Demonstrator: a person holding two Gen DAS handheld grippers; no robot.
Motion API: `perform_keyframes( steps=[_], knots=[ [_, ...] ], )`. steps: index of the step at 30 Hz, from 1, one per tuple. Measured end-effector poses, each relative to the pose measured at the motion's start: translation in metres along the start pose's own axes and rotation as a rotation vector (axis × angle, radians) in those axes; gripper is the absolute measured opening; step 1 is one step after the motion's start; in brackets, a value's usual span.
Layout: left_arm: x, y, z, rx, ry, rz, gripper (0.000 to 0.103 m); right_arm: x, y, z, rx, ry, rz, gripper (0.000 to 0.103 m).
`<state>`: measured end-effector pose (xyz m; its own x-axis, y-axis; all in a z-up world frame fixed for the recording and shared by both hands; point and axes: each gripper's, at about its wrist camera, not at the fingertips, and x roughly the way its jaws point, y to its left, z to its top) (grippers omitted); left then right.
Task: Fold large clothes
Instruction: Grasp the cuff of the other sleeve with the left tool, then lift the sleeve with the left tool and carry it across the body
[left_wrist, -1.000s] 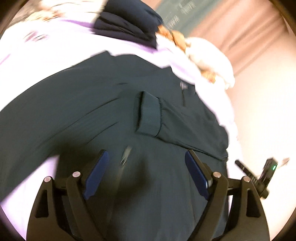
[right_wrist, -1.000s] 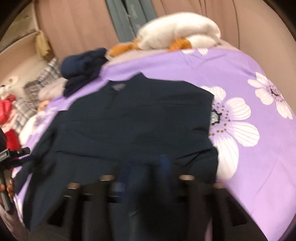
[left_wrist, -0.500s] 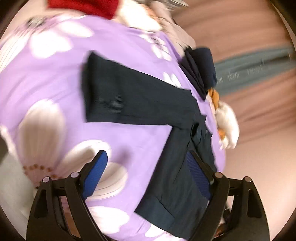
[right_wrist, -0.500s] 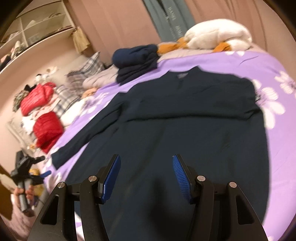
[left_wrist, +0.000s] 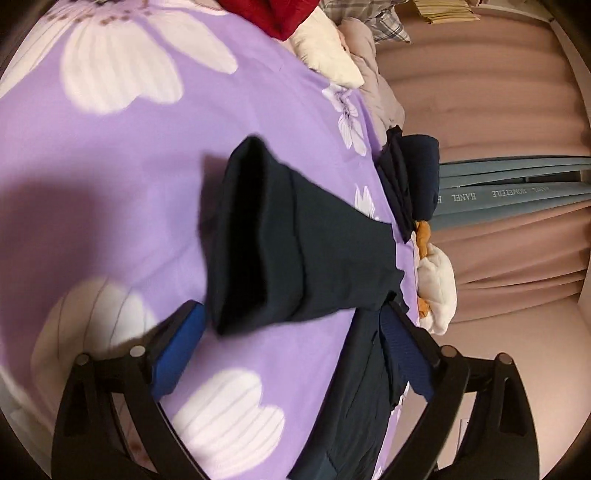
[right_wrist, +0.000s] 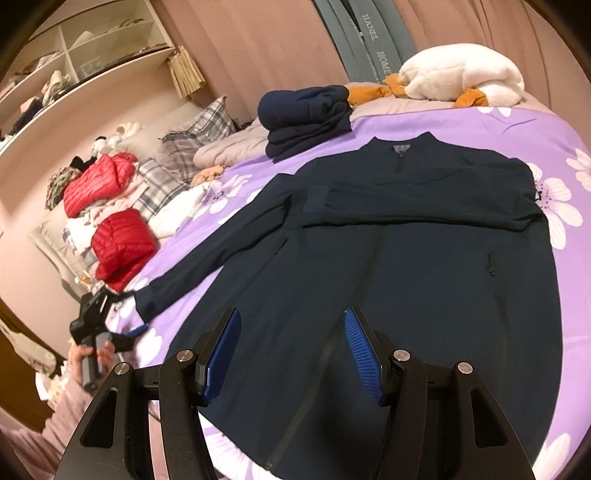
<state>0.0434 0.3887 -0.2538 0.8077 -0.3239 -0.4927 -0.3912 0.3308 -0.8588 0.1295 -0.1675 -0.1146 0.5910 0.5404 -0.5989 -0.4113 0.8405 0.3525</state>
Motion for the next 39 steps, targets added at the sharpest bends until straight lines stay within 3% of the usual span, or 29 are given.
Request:
perform_keyframes(
  steps=[6,8,9,11,13,15,17,21,24,27,30,34,39],
  knots=[
    [0.007,0.0,0.022,0.002,-0.01,-0.019,0.096,0.003,0.001,-0.008,0.016,0.016,-0.028,0.059],
    [0.009,-0.002,0.023,0.003,-0.015,-0.004,0.09,0.004,0.003,-0.01,0.017,0.019,-0.041,0.059],
    [0.009,-0.002,0.023,0.003,-0.021,0.008,0.085,0.005,0.003,-0.01,0.018,0.022,-0.048,0.059],
    [0.011,-0.002,0.022,-0.008,-0.011,0.03,0.04,0.006,0.003,-0.01,0.025,0.022,-0.057,0.059],
    [0.015,-0.001,0.022,-0.012,0.006,0.081,0.02,0.007,0.002,-0.01,0.034,0.021,-0.056,0.059],
    [0.013,-0.006,0.022,0.011,-0.002,0.114,0.019,0.01,0.003,-0.01,0.036,0.026,-0.061,0.059],
    [0.011,-0.021,0.024,0.053,-0.012,0.135,0.009,0.012,0.004,-0.011,0.038,0.03,-0.061,0.059],
    [0.005,-0.073,0.032,0.159,-0.031,0.131,0.008,0.015,0.0,-0.009,0.055,0.03,-0.046,0.059],
    [0.003,-0.124,0.041,0.199,-0.047,0.088,0.008,0.017,-0.005,-0.008,0.086,0.017,-0.029,0.059],
    [0.005,-0.191,0.042,0.299,-0.071,0.063,0.008,0.018,-0.012,-0.009,0.121,0.009,0.002,0.059],
    [0.019,-0.266,0.024,0.43,-0.056,0.058,0.008,0.017,-0.025,-0.011,0.161,-0.004,0.046,0.059],
    [0.057,-0.362,-0.032,0.627,-0.001,0.062,0.008,0.008,-0.052,-0.012,0.221,-0.047,0.057,0.059],
    [0.136,-0.469,-0.142,0.877,0.137,0.066,0.012,-0.01,-0.085,-0.013,0.279,-0.105,0.056,0.059]
  ],
)
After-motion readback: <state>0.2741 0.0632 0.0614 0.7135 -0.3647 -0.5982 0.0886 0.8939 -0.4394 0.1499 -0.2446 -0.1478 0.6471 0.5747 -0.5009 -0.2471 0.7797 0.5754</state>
